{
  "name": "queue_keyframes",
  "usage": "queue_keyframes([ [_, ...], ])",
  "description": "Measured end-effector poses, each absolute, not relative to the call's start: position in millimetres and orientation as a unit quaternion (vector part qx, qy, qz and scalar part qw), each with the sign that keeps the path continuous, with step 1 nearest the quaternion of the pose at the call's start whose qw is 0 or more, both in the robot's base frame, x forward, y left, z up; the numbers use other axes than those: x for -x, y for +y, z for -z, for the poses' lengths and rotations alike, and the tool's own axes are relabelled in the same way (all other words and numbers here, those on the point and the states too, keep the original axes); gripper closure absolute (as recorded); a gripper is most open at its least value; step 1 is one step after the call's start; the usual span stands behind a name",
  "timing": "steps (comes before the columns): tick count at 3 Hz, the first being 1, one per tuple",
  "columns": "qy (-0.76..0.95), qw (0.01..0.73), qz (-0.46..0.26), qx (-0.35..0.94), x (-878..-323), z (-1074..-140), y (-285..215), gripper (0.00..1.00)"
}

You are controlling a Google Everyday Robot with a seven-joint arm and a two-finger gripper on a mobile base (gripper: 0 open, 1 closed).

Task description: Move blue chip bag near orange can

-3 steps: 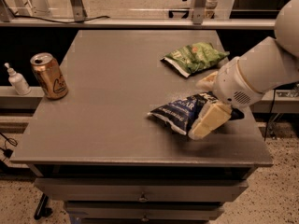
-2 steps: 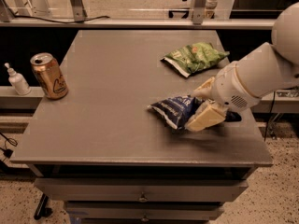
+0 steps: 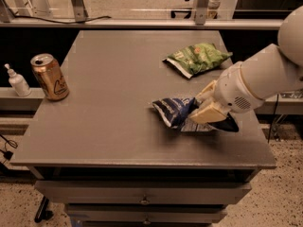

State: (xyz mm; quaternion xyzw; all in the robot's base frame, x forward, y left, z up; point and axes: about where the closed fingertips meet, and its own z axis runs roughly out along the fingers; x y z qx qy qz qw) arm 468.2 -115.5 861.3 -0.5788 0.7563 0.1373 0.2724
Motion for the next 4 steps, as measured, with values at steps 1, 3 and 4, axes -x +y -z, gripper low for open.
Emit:
queue_keyframes([
  [1, 0.744, 0.304, -0.129, 0.581, -483, -889, -102, 1.0],
  [3, 0.722, 0.354, -0.109, 0.584, -500, -938, -89, 1.0],
  [4, 0.71, 0.378, -0.111, 0.584, -513, -941, -66, 1.0],
])
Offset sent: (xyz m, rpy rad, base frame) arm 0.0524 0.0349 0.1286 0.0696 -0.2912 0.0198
